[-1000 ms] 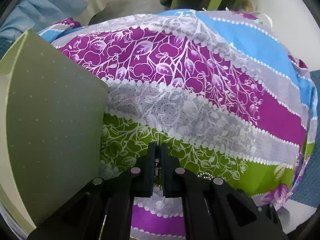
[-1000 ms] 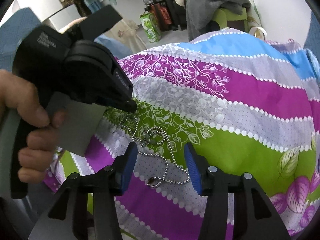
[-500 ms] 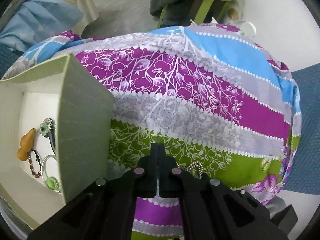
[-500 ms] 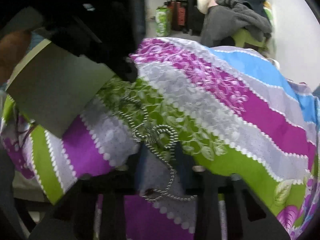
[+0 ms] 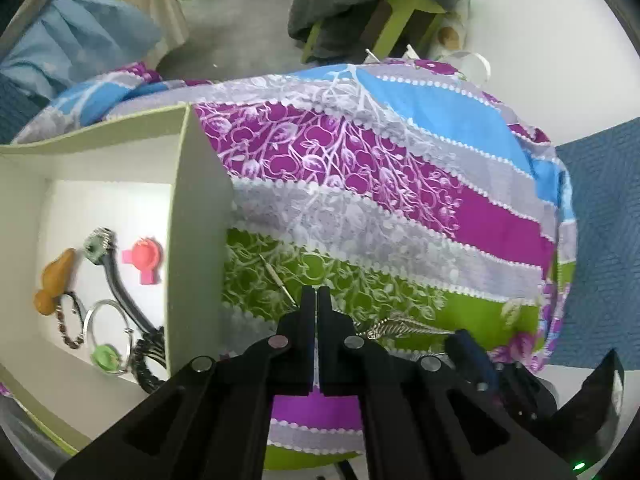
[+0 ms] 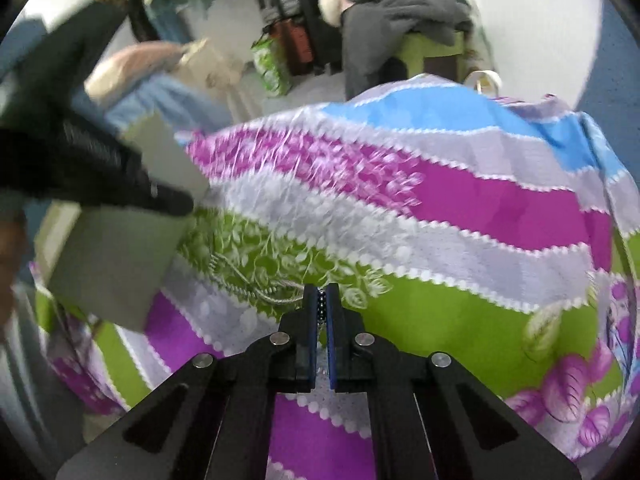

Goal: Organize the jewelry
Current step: 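Lift both held chains and carry them toward the open box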

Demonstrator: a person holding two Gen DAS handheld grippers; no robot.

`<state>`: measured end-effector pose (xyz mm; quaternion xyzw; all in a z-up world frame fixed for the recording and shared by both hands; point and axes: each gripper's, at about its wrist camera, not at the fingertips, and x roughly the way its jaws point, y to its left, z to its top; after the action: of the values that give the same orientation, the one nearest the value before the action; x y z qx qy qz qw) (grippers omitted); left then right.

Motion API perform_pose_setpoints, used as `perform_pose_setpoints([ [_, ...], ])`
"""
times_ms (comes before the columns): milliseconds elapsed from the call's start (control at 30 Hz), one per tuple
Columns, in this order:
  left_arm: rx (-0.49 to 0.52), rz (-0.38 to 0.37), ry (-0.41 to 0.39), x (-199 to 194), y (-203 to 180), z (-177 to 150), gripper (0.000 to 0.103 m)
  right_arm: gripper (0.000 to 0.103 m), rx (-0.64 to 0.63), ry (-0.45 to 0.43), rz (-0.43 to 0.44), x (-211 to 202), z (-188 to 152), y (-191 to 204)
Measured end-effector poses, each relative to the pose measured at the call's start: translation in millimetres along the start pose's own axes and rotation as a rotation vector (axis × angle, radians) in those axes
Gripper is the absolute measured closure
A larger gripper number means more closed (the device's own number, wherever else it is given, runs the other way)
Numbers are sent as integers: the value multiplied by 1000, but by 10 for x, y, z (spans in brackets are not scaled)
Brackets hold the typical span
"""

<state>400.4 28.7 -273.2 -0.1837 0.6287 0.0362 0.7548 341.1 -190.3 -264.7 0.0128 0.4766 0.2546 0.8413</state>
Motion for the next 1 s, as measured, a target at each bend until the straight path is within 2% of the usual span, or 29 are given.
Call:
perform_pose_setpoints([
  [133,37,-9,-33,-92,-77,-44,102,101,47,-20,10,-200,7,-36],
  [267,125,1,-93,-308,-232,-128,102,101,44,-27,0,-337,34,-5],
  [467,194,-19,-189,-724,-353,-262,102,101,23,-64,-23,-645,140,58],
  [1000,232,-40,-357,-1662,-85,-485,102,101,17,-160,-24,-1294,583,405],
])
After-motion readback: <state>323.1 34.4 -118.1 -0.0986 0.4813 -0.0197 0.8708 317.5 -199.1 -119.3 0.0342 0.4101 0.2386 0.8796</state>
